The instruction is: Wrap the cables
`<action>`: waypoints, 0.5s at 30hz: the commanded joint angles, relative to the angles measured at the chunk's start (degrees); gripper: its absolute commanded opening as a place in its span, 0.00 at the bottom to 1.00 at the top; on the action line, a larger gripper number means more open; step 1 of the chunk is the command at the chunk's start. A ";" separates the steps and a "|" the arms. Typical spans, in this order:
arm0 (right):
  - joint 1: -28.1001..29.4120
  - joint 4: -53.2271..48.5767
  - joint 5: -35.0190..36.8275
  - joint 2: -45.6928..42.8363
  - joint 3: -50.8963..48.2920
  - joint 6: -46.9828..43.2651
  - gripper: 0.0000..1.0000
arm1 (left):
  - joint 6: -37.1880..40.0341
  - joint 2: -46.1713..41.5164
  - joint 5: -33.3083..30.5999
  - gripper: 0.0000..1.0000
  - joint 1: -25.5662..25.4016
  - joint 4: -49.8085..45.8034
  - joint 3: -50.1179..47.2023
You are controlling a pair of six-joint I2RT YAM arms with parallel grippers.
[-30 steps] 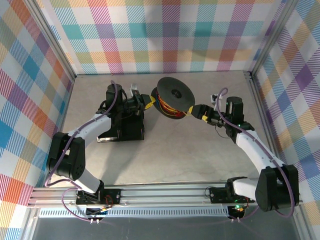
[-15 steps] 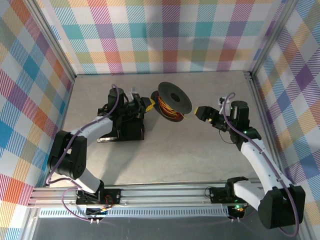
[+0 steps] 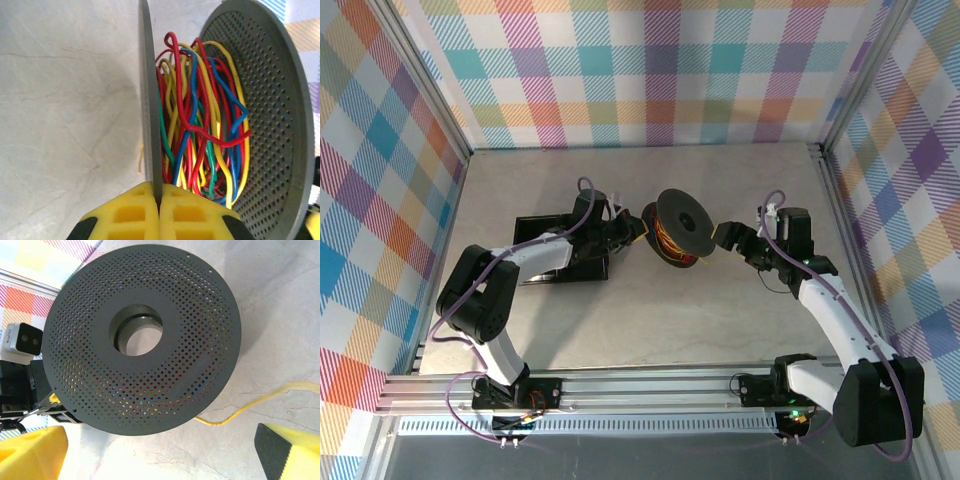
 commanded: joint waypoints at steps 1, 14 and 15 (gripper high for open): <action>-0.76 -0.28 -1.51 0.29 -0.48 -1.13 0.96 | 6.91 0.75 -4.28 0.00 -0.83 -0.33 3.18; -0.94 -0.63 -2.32 2.42 -0.54 -2.21 0.97 | 6.50 8.14 -14.48 0.23 -6.04 -4.50 5.05; -1.00 -0.89 -2.45 2.51 -0.54 -2.38 0.97 | 7.15 8.00 -16.02 0.35 -6.26 -6.64 5.89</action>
